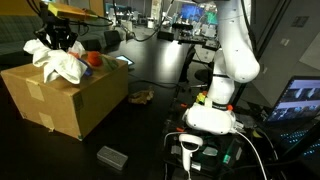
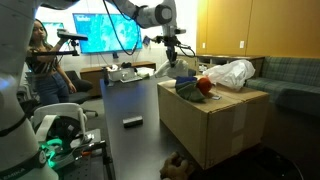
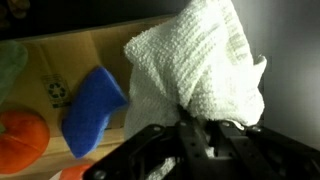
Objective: Take the objects on the box and put it on the table while putting the objects on the table on the box
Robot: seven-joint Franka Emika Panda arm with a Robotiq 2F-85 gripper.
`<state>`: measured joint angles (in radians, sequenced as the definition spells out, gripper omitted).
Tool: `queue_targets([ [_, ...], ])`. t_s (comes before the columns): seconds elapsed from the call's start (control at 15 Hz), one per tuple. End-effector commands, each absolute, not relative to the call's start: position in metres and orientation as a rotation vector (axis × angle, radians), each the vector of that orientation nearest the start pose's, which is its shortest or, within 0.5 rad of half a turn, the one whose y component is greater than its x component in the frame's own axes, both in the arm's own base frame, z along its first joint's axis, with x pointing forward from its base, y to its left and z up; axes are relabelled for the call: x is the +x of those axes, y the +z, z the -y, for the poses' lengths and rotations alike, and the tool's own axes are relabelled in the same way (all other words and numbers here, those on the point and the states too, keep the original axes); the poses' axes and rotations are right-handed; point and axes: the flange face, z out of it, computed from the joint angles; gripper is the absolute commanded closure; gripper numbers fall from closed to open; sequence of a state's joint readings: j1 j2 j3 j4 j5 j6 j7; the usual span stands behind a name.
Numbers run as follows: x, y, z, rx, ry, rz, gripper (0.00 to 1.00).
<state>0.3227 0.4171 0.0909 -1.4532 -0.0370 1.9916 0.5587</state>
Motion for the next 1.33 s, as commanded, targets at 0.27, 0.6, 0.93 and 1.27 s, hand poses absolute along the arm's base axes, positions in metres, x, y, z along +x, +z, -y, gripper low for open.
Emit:
queue_targets([
  [0.27,0.586,0.515,-0.263,-3.055,-0.266,-0.065,0.95],
  [0.6,0.548,0.496,-0.247,-3.057,-0.159,0.160,0.95],
  [0.93,0.510,0.457,-0.216,-3.051,-0.049,0.206,0.95],
  [1.27,0.475,0.401,-0.182,-3.023,0.038,0.161,0.95],
])
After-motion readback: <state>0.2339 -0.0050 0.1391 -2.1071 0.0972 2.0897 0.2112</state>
